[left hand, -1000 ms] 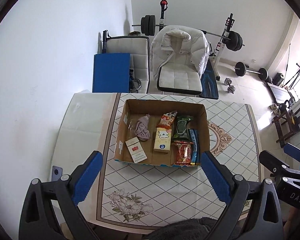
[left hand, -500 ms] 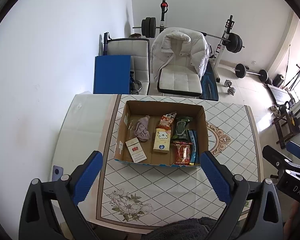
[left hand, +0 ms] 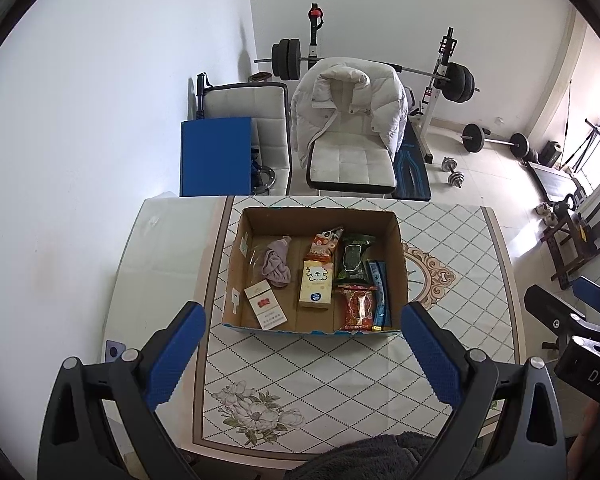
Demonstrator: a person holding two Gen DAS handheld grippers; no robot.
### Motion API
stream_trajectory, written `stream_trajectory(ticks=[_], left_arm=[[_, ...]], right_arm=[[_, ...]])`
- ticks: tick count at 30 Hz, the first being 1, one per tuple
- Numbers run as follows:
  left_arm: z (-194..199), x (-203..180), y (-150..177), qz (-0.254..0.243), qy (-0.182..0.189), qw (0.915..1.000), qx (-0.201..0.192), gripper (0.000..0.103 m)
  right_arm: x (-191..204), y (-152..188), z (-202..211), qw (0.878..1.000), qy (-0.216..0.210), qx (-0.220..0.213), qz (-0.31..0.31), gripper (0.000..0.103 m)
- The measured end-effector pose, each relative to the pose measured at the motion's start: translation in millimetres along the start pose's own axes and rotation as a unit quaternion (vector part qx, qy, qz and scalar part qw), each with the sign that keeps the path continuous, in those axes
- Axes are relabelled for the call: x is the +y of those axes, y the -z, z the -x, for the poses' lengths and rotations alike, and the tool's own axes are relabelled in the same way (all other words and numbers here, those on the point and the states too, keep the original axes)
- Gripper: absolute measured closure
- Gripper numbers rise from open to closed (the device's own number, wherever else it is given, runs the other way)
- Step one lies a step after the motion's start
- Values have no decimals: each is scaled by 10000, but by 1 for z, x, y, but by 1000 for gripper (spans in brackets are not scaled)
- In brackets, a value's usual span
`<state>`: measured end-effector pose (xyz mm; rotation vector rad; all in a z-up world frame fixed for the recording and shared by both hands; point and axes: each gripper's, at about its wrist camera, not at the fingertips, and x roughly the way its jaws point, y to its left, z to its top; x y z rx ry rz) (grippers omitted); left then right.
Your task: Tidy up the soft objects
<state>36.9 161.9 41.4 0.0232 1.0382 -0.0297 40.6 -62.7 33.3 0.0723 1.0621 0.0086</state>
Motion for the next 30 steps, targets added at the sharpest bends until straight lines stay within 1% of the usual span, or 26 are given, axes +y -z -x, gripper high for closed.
stream_trajectory(ticks=[14,30], left_arm=[[-1,-5,2,-64,59,9999,82,3],[1,-10,2,-100,54,9999,70,3]], right_arm=[[-8,3,4,10000,30,-25,-54,10],[-13,3,5,9999,58,-12,-99,10]])
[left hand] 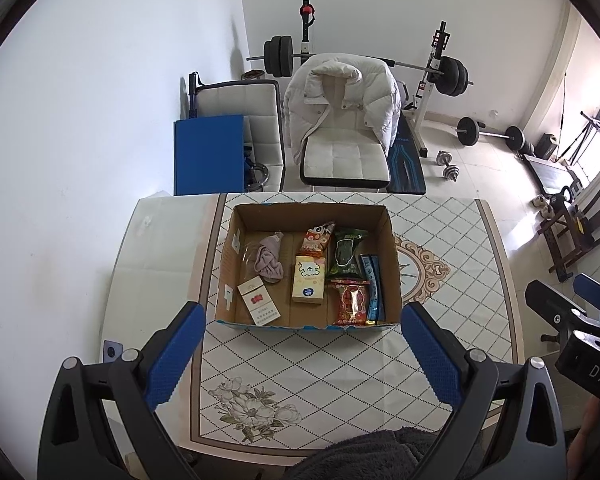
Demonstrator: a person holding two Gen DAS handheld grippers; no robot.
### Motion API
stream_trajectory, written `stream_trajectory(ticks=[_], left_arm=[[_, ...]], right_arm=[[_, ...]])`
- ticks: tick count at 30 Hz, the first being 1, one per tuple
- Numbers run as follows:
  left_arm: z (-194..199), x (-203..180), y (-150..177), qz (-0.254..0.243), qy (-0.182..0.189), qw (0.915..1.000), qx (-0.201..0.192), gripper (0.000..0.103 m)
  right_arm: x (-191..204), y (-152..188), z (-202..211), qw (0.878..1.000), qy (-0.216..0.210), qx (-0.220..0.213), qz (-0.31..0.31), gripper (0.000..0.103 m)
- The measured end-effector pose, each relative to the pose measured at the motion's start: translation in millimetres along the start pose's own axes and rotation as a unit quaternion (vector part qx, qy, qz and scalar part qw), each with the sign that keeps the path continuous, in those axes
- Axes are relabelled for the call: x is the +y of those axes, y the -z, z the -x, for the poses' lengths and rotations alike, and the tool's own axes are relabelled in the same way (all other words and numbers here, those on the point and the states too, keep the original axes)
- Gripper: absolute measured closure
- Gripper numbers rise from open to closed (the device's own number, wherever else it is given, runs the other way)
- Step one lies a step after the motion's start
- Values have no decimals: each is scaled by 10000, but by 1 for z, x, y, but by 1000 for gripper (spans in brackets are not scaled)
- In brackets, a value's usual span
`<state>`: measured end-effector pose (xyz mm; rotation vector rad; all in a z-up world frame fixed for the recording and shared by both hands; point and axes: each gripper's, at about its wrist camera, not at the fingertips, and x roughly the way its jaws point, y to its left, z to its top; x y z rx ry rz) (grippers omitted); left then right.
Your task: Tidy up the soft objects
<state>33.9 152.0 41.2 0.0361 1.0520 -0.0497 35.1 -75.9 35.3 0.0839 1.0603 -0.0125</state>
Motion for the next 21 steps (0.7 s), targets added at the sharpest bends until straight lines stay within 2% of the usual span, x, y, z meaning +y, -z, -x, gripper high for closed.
stream_trajectory(ticks=[21], left_arm=[[0,4,1,74,0,10000,-52,3]], right_arm=[[-2,4,2,10000,24,-33,-9,10]])
